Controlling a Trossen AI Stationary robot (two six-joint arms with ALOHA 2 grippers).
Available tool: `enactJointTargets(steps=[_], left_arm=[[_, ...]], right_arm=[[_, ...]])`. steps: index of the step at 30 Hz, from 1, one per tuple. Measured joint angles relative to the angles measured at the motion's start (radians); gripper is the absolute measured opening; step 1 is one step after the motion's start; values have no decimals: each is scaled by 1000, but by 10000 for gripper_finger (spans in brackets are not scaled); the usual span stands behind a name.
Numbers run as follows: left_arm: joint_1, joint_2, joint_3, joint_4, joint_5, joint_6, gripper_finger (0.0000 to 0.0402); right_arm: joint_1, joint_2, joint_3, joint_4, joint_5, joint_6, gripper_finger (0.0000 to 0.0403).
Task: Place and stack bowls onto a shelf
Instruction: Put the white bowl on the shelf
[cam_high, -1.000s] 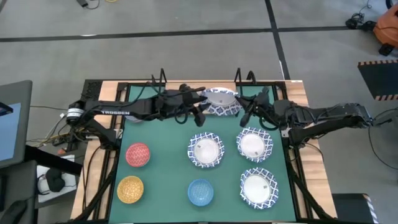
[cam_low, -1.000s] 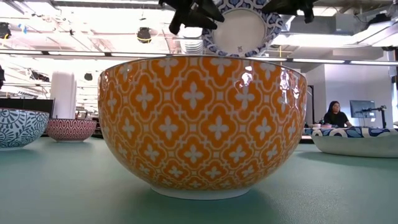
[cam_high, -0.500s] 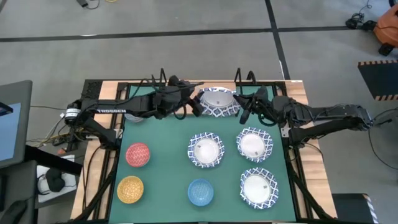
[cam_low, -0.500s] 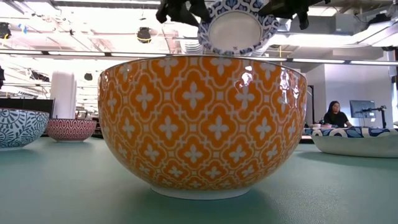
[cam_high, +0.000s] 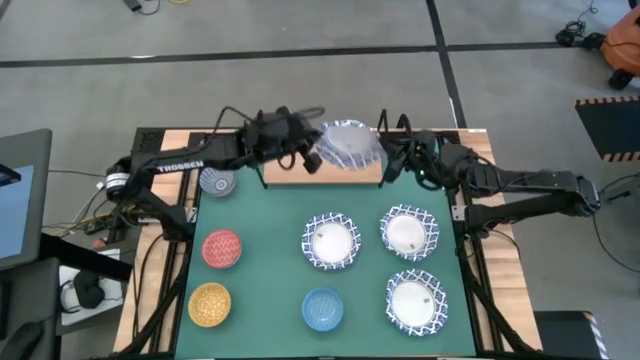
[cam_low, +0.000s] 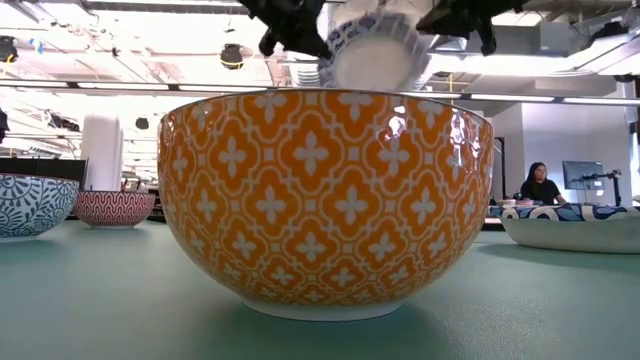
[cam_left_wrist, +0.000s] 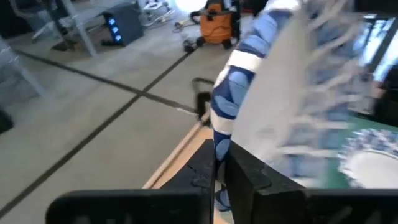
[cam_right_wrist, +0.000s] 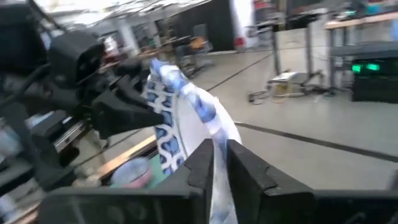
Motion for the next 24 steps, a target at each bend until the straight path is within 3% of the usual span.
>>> enactJointTargets(steps=[6, 11, 15, 24], left_arm=[[157, 0, -8, -64, 73, -37, 1], [243, 64, -10, -125, 220, -177, 1], [248, 144, -10, -111, 313, -255, 0], [251, 311, -10, -4, 403, -443, 0]], right_arm=[[-106, -12, 0, 1, 10, 0, 142], [-168, -34, 0, 9, 12, 1, 179], [-195, -34, 4, 2, 10, 1, 188], [-258, -29, 41, -69, -6, -1, 182]])
